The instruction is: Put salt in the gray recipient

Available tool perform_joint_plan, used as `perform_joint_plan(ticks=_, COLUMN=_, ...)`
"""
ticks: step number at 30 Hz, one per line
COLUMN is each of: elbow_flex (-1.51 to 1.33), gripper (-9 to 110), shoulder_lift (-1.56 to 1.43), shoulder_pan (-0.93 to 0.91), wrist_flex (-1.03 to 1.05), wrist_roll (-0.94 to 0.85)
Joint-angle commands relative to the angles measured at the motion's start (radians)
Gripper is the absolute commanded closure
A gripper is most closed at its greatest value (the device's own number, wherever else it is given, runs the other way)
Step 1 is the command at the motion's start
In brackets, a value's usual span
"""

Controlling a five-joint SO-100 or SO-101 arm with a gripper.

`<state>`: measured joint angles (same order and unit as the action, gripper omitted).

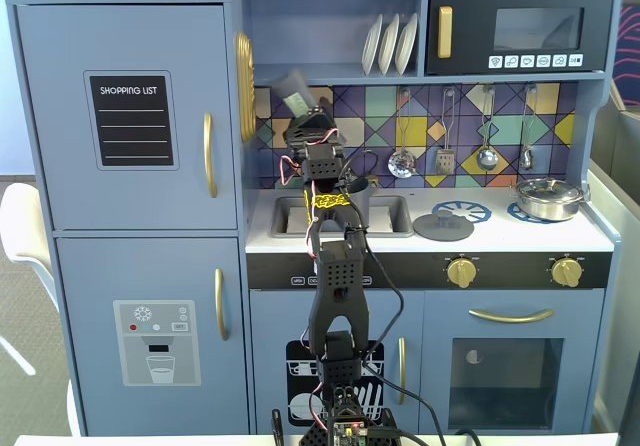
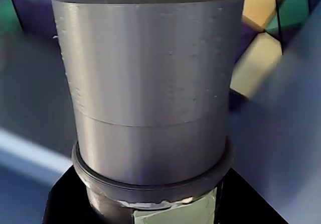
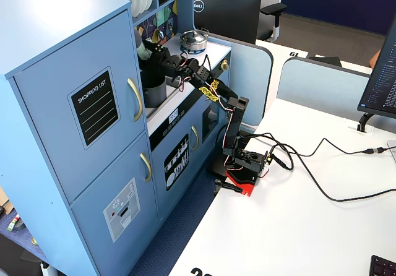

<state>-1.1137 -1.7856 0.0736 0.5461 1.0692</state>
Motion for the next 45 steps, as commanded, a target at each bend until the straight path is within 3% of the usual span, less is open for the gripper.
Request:
perform_joint_plan(ticks=1, elbow_flex=0.097, gripper=101, shoulder_lift=-0.017, shoulder_pan=-0.08, wrist_flex=0.066, wrist_roll=-0.264)
perform_joint_plan(ticks=7, elbow_flex=0.04, gripper=101, shoulder_lift=-0.063, shoulder_pan=-0.408, wrist_flex=0.15, wrist_roll=-1.112)
perform_joint_plan(ticks=12, elbow_flex=0.063, gripper=101, shoulder_lift=-0.02, shoulder_pan=-0.758, wrist_flex=0.015, wrist_roll=-1.767)
perform_joint_plan(ticks=16, elbow_flex=0.061, gripper=101, shoulder_lift=0.057, shoulder_pan=-0.942, wrist_flex=-0.207, wrist_roll=-2.192)
perform_joint_plan(ticks=19, elbow_flex=0.023, gripper=101, shoulder_lift=0.084, shoulder_pan=-0.989, wrist_flex=-0.259, wrist_roll=-2.384)
perform_joint_plan(ticks=28, elbow_flex=-0.195, gripper=101, shoulder_lift=0.08, shoulder_pan=-1.012, wrist_flex=-0.262, wrist_roll=-2.599)
perform_joint_plan(ticks=45, elbow_flex=-0.308, gripper=101, shoulder_lift=0.186, shoulder_pan=-0.951, wrist_flex=-0.479, wrist_roll=-2.583)
